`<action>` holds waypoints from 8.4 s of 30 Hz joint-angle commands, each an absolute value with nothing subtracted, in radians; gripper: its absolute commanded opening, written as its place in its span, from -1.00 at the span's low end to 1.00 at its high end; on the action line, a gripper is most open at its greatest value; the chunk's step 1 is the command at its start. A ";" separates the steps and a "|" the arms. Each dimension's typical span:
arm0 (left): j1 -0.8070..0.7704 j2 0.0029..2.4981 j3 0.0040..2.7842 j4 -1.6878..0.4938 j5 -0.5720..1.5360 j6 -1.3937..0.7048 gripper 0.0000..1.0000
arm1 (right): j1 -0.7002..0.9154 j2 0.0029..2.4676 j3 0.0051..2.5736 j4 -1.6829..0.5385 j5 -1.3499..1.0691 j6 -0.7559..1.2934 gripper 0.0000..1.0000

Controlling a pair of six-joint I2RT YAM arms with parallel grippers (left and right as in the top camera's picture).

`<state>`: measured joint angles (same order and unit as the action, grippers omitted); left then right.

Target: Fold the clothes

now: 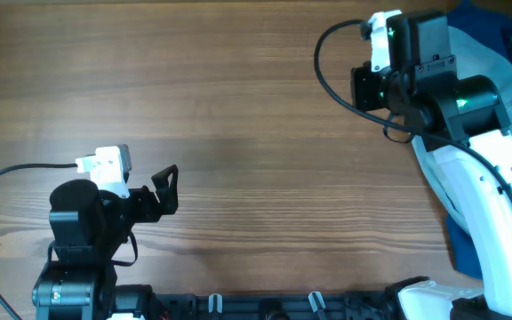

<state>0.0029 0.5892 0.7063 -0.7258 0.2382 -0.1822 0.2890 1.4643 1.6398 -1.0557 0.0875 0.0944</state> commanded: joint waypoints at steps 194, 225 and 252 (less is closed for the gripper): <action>-1.002 1.472 0.919 -0.155 -0.134 0.023 0.89 | -0.332 1.415 1.171 -1.011 -0.055 0.324 0.32; -0.630 1.349 0.949 0.132 -0.649 0.002 -0.92 | -0.332 1.415 1.171 -1.041 -0.054 0.315 0.30; 0.035 1.329 0.949 -0.929 0.266 -0.515 1.00 | -0.332 1.415 1.171 -1.050 -0.054 0.311 0.30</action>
